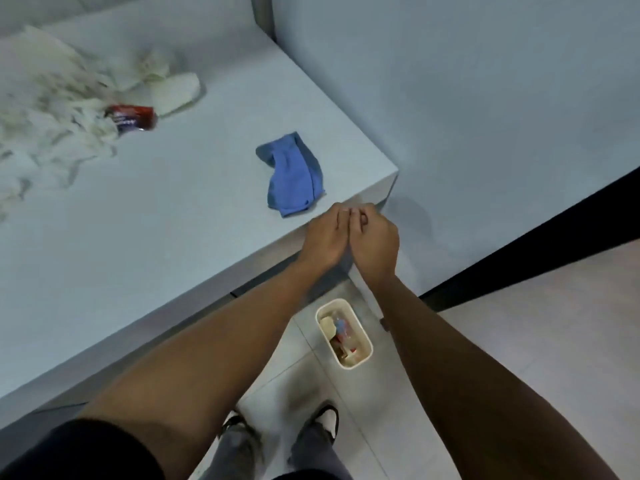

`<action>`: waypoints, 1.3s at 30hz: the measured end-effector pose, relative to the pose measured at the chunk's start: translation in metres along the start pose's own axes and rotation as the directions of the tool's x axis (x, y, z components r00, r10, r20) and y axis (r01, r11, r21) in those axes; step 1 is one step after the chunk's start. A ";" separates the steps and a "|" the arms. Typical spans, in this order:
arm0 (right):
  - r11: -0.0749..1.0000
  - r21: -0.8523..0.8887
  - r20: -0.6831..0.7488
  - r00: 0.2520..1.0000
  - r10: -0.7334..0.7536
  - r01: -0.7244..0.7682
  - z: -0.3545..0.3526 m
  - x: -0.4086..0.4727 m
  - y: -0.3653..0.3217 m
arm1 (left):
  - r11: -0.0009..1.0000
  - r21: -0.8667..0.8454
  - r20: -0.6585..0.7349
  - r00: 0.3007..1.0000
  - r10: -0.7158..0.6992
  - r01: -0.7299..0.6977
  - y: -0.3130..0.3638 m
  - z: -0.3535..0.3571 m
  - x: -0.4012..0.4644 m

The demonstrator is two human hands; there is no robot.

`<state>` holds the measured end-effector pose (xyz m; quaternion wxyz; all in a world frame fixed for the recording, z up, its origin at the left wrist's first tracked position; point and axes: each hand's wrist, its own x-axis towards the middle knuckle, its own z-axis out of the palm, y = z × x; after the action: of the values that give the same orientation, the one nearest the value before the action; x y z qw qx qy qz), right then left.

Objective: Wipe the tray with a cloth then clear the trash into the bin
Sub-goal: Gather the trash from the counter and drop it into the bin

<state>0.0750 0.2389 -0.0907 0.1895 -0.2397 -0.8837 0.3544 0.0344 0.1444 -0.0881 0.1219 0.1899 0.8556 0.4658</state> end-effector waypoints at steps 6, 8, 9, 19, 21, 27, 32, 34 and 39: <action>0.973 0.049 -0.103 0.971 -0.218 0.224 -0.060 0.043 -0.110 | 0.992 -0.096 -0.164 0.985 0.062 -0.079 0.082 -0.089 0.008; 0.952 0.067 -0.095 0.952 -0.291 0.298 -0.062 0.049 -0.150 | 0.984 -0.112 -0.232 0.967 0.110 -0.139 0.091 -0.129 0.007; 0.941 0.084 -0.085 0.943 -0.322 0.329 -0.058 0.050 -0.168 | 0.982 -0.099 -0.266 0.955 0.130 -0.161 0.093 -0.150 0.005; 0.817 0.270 0.211 0.797 -0.566 0.509 0.073 -0.019 -0.324 | 0.997 0.083 -0.490 0.871 0.037 0.004 -0.019 -0.341 -0.078; 0.795 0.310 0.287 0.746 -0.601 0.521 0.102 -0.033 -0.351 | 0.990 0.128 -0.547 0.837 0.021 0.059 -0.047 -0.377 -0.095; 0.803 0.305 0.464 0.656 -0.595 0.513 0.176 -0.067 -0.412 | 0.949 0.157 -0.652 0.750 -0.108 0.273 -0.128 -0.457 -0.143; 0.844 0.151 0.601 0.629 -0.492 0.515 0.218 -0.079 -0.405 | 0.902 0.175 -0.626 0.752 -0.208 0.395 -0.174 -0.479 -0.166; 0.859 0.080 0.635 0.638 -0.434 0.505 0.231 -0.073 -0.397 | 0.902 0.168 -0.617 0.756 -0.220 0.399 -0.185 -0.481 -0.162; 0.874 -0.087 0.663 0.682 -0.307 0.478 0.257 -0.046 -0.388 | 0.868 0.241 -0.555 0.795 -0.243 0.434 -0.197 -0.475 -0.135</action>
<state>-0.1295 -0.1709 0.0062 -0.0779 0.0677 -0.9631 0.2487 -0.0695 -0.3685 0.0044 -0.0614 -0.0795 0.9467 0.3062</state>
